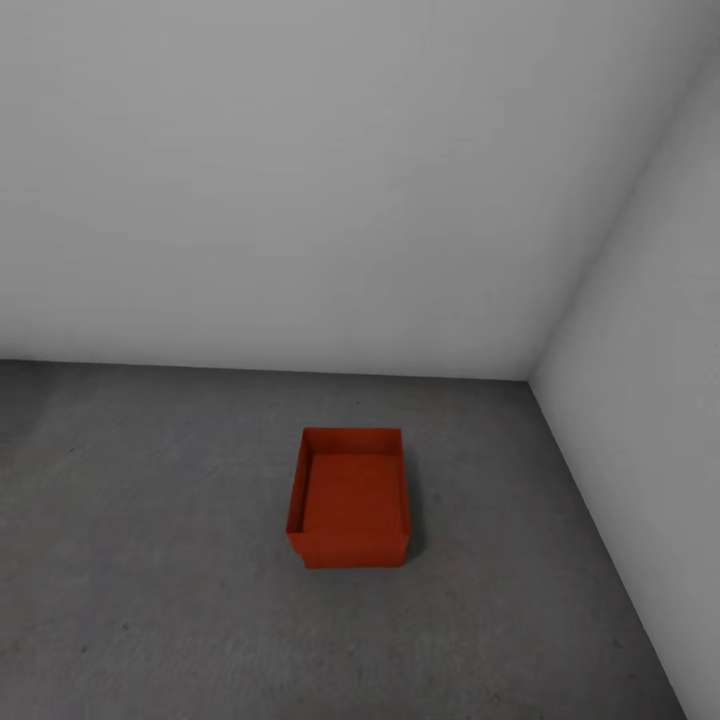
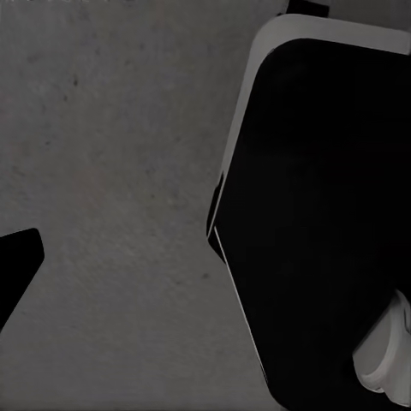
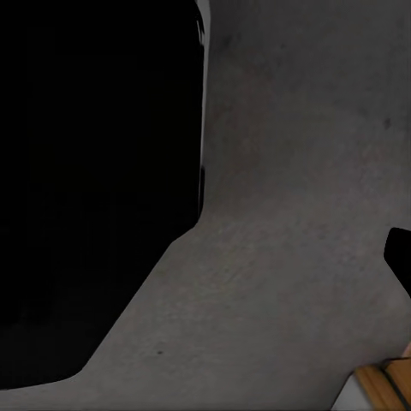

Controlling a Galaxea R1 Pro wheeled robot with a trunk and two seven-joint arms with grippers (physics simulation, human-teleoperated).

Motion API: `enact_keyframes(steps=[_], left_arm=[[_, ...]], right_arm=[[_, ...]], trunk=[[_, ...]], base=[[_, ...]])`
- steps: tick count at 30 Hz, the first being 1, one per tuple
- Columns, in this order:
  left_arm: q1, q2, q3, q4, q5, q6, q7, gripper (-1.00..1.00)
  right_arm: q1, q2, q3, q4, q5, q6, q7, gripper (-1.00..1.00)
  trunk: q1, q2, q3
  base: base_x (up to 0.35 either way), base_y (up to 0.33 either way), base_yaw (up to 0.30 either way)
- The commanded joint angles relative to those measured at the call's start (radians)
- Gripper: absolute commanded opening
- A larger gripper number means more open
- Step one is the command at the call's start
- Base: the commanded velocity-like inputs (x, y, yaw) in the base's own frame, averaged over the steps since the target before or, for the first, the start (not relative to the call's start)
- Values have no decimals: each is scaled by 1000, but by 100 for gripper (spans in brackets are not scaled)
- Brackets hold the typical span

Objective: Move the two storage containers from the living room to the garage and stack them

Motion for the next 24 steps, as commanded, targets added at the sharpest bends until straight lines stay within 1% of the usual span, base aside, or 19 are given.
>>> enact_keyframes(steps=[1,9,18,24], left_arm=[[0,0,-9,-1,8,1,4,100],[-1,5,-12,-8,-1,0,4,100],[-1,5,-13,-10,-1,0,4,100],[0,5,-13,-10,-2,0,4,100]], right_arm=[[-1,1,9,3,-11,-6,-2,100],[-1,0,8,3,-15,-6,-2,100],[-1,1,7,3,-16,-6,-2,100],[-1,1,7,4,-16,-6,-2,100]], trunk=[[1,-2,0],[1,-2,12],[1,-2,26],[1,-2,35]], base=[[-8,0,60],[-1,0,64],[0,0,64],[0,0,22]])
